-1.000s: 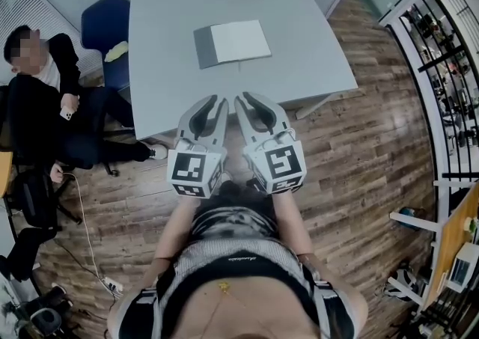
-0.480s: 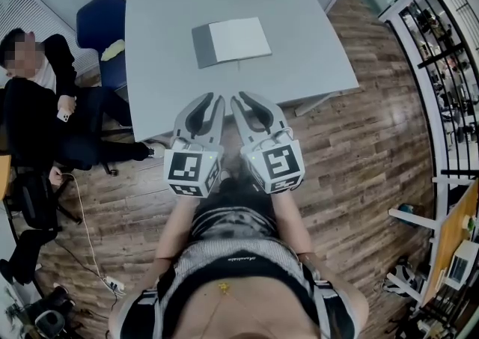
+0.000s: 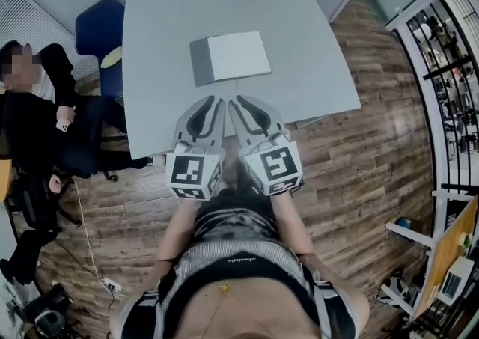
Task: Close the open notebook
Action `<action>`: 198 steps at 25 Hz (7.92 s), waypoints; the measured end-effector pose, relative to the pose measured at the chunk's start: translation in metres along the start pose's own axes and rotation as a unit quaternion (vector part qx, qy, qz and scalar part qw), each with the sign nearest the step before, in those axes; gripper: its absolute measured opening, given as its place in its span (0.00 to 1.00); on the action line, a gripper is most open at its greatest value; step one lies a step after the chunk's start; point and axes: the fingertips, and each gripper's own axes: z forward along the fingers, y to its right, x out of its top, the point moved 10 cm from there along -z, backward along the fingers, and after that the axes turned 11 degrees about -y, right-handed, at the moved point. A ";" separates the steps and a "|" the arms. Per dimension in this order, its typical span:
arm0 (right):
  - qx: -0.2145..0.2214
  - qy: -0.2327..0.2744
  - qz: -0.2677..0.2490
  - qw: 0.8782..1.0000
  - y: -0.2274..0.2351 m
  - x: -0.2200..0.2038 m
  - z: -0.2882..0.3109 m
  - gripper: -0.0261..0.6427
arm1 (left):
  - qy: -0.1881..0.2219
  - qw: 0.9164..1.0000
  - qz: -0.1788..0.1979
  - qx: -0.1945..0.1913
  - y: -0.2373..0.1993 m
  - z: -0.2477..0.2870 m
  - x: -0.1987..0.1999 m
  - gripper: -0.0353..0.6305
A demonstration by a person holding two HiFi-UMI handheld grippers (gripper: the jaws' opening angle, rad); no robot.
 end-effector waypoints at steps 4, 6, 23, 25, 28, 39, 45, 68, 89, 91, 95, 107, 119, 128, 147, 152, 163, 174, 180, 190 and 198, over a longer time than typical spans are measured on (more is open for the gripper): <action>0.011 -0.005 -0.006 1.000 0.030 0.006 0.023 0.12 | -0.001 1.000 0.001 0.009 -0.007 0.033 0.012 0.12; 0.016 -0.002 -0.009 1.000 0.047 0.013 0.032 0.12 | 0.000 1.000 -0.002 0.013 -0.009 0.049 0.018 0.12; 0.066 -0.002 -0.026 0.997 0.142 0.033 0.082 0.11 | -0.002 0.996 -0.031 0.082 -0.021 0.132 0.051 0.12; 0.076 -0.001 -0.031 0.997 0.148 0.034 0.086 0.11 | 0.001 0.995 -0.033 0.093 -0.022 0.136 0.053 0.12; 0.086 -0.002 -0.038 0.996 0.151 0.036 0.092 0.11 | 0.007 0.994 -0.033 0.103 -0.023 0.140 0.056 0.12; 0.075 -0.008 -0.038 0.996 0.153 0.042 0.113 0.11 | 0.012 0.995 -0.035 0.098 -0.047 0.147 0.058 0.12; 0.050 -0.011 -0.030 0.998 0.143 0.052 0.128 0.11 | 0.007 0.997 -0.035 0.072 -0.071 0.151 0.064 0.12; -0.019 -0.025 -0.002 0.999 0.113 0.040 0.157 0.11 | -0.019 0.999 -0.024 0.009 -0.126 0.158 0.043 0.12; -0.015 -0.066 0.014 0.998 0.135 0.019 0.176 0.11 | -0.083 0.995 -0.049 0.031 -0.149 0.196 0.002 0.12; -0.014 -0.069 0.015 0.997 0.135 0.017 0.178 0.11 | -0.094 0.994 -0.050 0.035 -0.154 0.199 -0.007 0.12; -0.017 -0.076 0.019 0.997 0.136 0.012 0.178 0.11 | -0.115 0.991 -0.059 0.041 -0.162 0.202 -0.023 0.12; -0.038 -0.097 0.030 0.994 0.146 -0.003 0.171 0.11 | -0.168 0.981 -0.075 0.063 -0.181 0.215 -0.063 0.12; -0.042 -0.107 0.034 0.993 0.153 -0.003 0.171 0.11 | -0.227 0.966 -0.099 0.079 -0.197 0.228 -0.097 0.12; -0.043 -0.108 0.031 0.993 0.156 -0.001 0.164 0.10 | -0.294 0.944 -0.125 0.081 -0.209 0.233 -0.134 0.12; -0.063 -0.113 0.038 0.991 0.182 -0.007 0.145 0.09 | -0.367 0.908 -0.179 0.090 -0.217 0.254 -0.176 0.15; -0.067 -0.116 0.040 0.990 0.186 -0.010 0.147 0.09 | -0.370 0.901 -0.202 0.099 -0.223 0.257 -0.184 0.17; -0.064 -0.118 0.037 0.990 0.196 -0.008 0.147 0.09 | -0.348 0.895 -0.269 0.072 -0.220 0.258 -0.192 0.17; -0.067 -0.115 0.033 0.991 0.199 -0.006 0.143 0.09 | -0.281 0.911 -0.299 0.038 -0.229 0.246 -0.176 0.16; -0.067 -0.112 0.034 0.991 0.203 -0.004 0.138 0.09 | -0.240 0.929 -0.281 0.011 -0.226 0.241 -0.156 0.16; -0.059 -0.108 0.031 0.992 0.200 -0.002 0.141 0.09 | -0.193 0.939 -0.281 -0.053 -0.223 0.240 -0.136 0.16; -0.059 -0.104 0.029 0.992 0.204 0.002 0.140 0.09 | -0.188 0.943 -0.266 -0.066 -0.213 0.251 -0.123 0.13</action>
